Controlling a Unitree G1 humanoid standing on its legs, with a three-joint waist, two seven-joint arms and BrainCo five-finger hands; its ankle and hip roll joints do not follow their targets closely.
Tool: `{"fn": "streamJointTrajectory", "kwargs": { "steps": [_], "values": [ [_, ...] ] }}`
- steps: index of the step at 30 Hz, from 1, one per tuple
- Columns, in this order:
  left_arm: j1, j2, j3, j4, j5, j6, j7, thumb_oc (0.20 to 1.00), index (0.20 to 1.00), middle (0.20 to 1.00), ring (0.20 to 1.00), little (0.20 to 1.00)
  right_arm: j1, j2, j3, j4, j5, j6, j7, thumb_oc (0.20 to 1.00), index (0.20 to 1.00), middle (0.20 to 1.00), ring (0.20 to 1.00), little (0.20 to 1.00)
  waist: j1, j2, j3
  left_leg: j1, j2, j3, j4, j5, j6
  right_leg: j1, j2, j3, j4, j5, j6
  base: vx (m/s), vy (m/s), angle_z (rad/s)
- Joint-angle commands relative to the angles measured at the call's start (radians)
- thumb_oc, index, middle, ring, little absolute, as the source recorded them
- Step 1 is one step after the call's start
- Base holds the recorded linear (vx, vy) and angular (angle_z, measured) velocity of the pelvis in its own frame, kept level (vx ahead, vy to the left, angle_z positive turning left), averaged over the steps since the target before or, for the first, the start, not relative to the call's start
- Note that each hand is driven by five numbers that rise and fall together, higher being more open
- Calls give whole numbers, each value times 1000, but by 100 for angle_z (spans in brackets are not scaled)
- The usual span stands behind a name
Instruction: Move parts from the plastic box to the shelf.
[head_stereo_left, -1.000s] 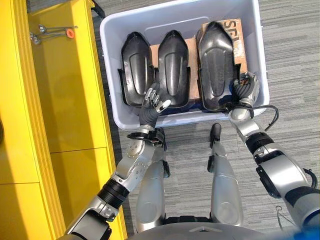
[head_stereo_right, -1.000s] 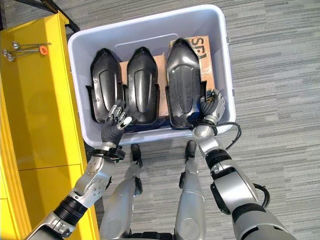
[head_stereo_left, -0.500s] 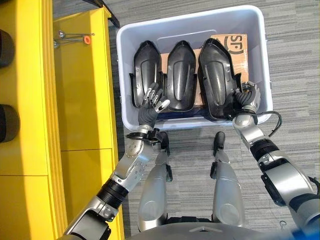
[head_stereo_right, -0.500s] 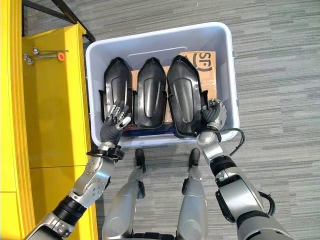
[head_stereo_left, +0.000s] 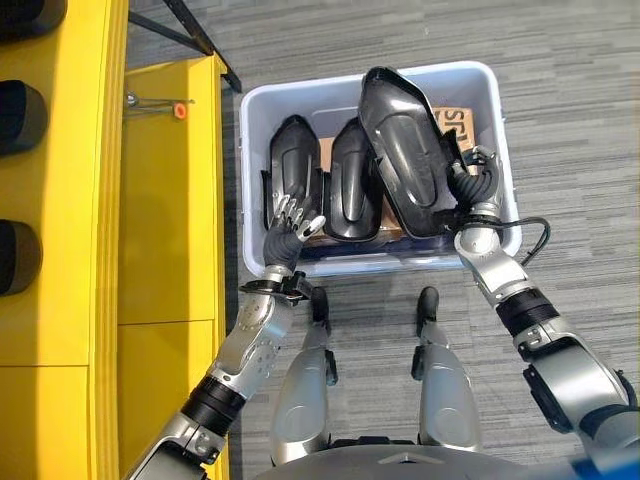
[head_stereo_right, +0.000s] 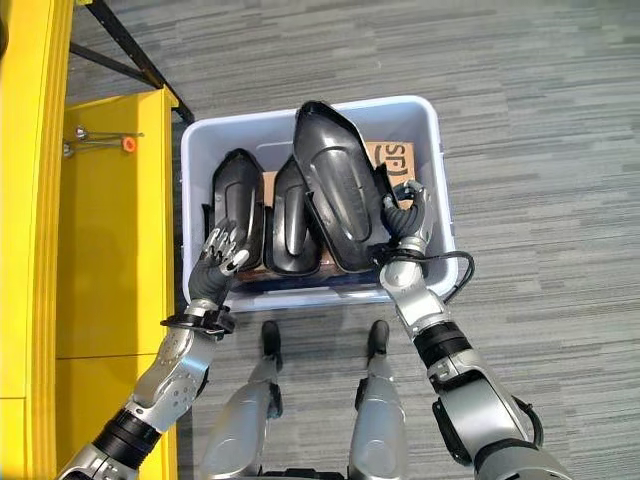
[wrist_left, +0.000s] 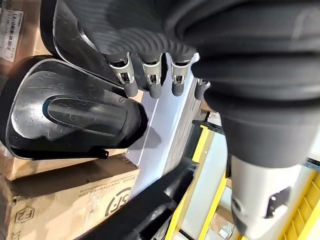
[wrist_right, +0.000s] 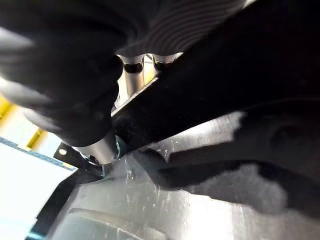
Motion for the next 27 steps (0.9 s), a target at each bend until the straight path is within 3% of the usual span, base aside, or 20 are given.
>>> {"fn": "streamJointTrajectory", "kwargs": {
  "steps": [1, 10, 20, 23, 27],
  "values": [
    [49, 43, 26, -72, -3, -28, -23, 1000, 1000, 1000, 1000, 1000, 10, 42, 0, -80, -39, -94, 15, 200, 200, 200, 200, 200, 22, -48, -98, 57, 60, -37, 86, -161, -37, -9, -26, -14, 56, -93, 25, -4, -30, -10],
    [133, 42, 78, -73, 0, -12, -36, 1000, 1000, 1000, 1000, 1000, 106, 46, 17, -232, -33, -123, 85, 200, 200, 200, 200, 200, 17, -41, -156, 128, 90, -32, 52, -147, -47, 51, -7, -24, 61, -125, 17, 10, -34, -3],
    [220, 17, 140, -71, 8, 9, -34, 1000, 1000, 1000, 1000, 1000, 150, 46, 53, -276, 0, -129, 167, 200, 200, 200, 200, 200, 29, -15, -190, 206, 155, -65, 41, -119, -56, 72, 36, -64, 254, -259, -24, -5, -95, 7],
    [240, 0, 148, -52, 5, 16, -31, 1000, 1000, 1000, 1000, 1000, 149, 51, 64, -262, 36, -138, 183, 200, 200, 200, 200, 200, 54, -11, -202, 189, 176, -120, -4, -35, -79, 88, 64, -107, 257, -299, -49, -66, -149, 29],
    [239, -8, 131, -37, 3, 27, -39, 1000, 1000, 1000, 1000, 1000, 163, 39, 57, -263, 48, -137, 184, 200, 200, 200, 200, 200, 60, -13, -219, 140, 164, -132, -3, 2, -79, 120, 58, -160, 207, -294, -66, -31, -101, 52]
  ]
}}
